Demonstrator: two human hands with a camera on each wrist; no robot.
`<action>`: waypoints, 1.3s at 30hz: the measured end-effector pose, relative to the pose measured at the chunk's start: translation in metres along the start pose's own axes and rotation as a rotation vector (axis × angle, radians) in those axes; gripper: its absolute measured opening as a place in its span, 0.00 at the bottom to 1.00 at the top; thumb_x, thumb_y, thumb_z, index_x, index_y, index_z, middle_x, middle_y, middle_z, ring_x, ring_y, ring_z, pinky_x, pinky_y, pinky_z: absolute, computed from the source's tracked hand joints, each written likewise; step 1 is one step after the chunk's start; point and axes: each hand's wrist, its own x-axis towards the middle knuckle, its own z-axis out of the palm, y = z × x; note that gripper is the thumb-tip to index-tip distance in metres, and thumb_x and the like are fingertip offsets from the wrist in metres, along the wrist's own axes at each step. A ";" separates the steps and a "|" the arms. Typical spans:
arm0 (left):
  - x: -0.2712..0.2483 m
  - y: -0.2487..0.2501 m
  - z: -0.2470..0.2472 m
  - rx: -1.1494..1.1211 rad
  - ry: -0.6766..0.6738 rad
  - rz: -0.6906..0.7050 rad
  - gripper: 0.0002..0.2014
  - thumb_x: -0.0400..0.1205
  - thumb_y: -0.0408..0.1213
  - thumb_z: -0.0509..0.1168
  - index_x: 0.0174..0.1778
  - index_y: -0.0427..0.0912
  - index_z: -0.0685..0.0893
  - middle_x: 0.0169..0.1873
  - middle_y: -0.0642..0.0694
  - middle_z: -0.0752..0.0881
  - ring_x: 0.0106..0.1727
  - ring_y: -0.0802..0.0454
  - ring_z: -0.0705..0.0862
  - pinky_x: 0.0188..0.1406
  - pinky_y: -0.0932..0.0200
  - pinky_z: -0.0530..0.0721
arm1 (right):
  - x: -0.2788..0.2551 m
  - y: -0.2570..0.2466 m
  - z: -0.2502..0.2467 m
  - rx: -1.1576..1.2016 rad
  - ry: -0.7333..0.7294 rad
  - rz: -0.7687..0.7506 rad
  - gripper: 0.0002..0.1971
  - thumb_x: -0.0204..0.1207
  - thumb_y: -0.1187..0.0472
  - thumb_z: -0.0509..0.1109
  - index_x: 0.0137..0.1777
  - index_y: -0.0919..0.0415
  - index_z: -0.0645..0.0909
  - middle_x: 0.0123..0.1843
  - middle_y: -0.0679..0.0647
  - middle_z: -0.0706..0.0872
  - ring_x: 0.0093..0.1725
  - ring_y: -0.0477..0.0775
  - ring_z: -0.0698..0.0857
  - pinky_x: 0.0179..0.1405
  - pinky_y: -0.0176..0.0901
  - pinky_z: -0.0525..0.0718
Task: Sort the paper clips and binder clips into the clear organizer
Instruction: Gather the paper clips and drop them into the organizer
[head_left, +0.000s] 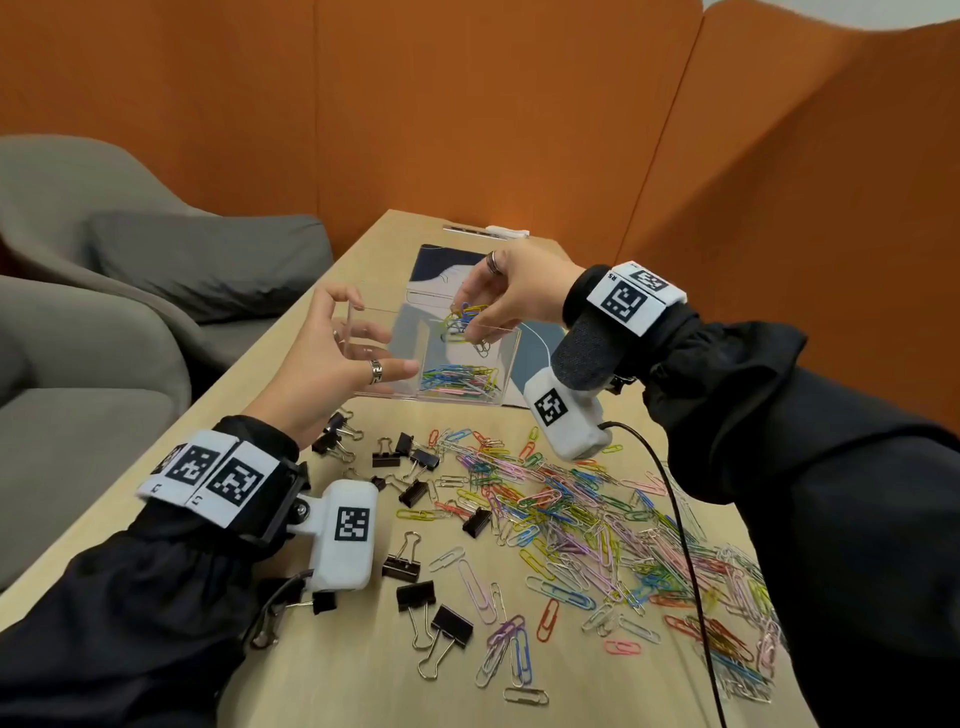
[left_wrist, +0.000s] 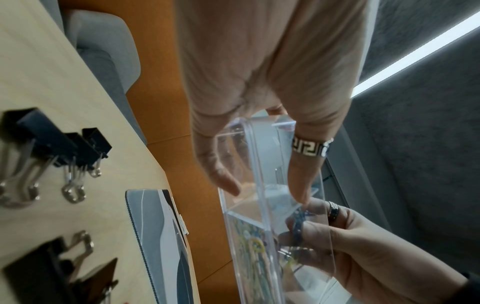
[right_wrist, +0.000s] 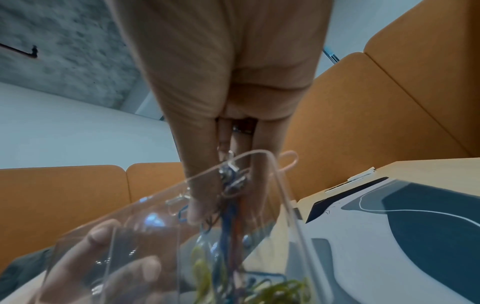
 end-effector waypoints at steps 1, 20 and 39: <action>0.000 0.000 0.000 -0.001 -0.003 0.002 0.30 0.64 0.25 0.76 0.46 0.57 0.66 0.47 0.44 0.79 0.42 0.50 0.81 0.32 0.58 0.86 | 0.000 0.000 0.000 0.023 -0.007 0.000 0.12 0.67 0.75 0.77 0.49 0.68 0.84 0.21 0.45 0.86 0.24 0.41 0.86 0.28 0.30 0.85; 0.000 0.001 -0.002 -0.025 0.026 0.024 0.30 0.64 0.25 0.76 0.46 0.56 0.65 0.48 0.43 0.79 0.44 0.48 0.82 0.34 0.56 0.88 | -0.013 0.011 0.000 0.141 0.265 -0.230 0.12 0.84 0.56 0.60 0.43 0.58 0.81 0.37 0.51 0.86 0.37 0.45 0.88 0.42 0.42 0.84; 0.002 0.005 -0.011 -0.040 0.143 0.020 0.29 0.68 0.22 0.74 0.48 0.56 0.65 0.47 0.45 0.79 0.51 0.44 0.82 0.40 0.53 0.89 | -0.021 0.080 0.075 -0.442 -0.533 0.081 0.41 0.70 0.45 0.75 0.80 0.48 0.60 0.80 0.49 0.66 0.79 0.52 0.66 0.79 0.48 0.63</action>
